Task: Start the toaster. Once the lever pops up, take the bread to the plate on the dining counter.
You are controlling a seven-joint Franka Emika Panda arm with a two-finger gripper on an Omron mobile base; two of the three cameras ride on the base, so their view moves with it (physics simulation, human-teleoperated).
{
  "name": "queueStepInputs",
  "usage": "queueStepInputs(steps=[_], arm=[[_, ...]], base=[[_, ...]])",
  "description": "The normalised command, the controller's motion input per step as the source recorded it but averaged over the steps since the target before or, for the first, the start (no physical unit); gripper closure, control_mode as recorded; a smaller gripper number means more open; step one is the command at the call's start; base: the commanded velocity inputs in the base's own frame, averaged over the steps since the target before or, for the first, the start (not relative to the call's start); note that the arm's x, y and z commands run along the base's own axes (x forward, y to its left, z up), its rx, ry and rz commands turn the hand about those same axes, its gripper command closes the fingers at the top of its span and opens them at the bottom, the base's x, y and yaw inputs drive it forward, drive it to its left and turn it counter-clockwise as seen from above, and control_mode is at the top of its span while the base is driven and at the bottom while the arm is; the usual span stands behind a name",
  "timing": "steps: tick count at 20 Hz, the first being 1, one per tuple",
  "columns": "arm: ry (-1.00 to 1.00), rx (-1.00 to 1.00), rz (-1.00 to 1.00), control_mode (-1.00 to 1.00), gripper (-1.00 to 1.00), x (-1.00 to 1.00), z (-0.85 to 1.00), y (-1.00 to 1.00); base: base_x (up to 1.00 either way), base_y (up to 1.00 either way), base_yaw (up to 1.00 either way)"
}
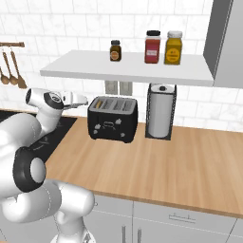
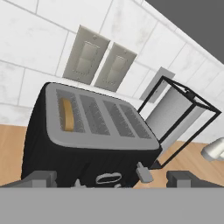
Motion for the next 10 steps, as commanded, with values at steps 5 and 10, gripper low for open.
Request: queueStepInputs(steps=[5,10], arm=[[-0.01,-0.02,0.00,-1.00,-1.00,0.00,0.16,0.02],[-0.03,0.00,0.00,-1.00,-1.00,0.00,0.08,0.00]], base=[[0.00,0.00,0.00],[0.00,0.00,0.00]])
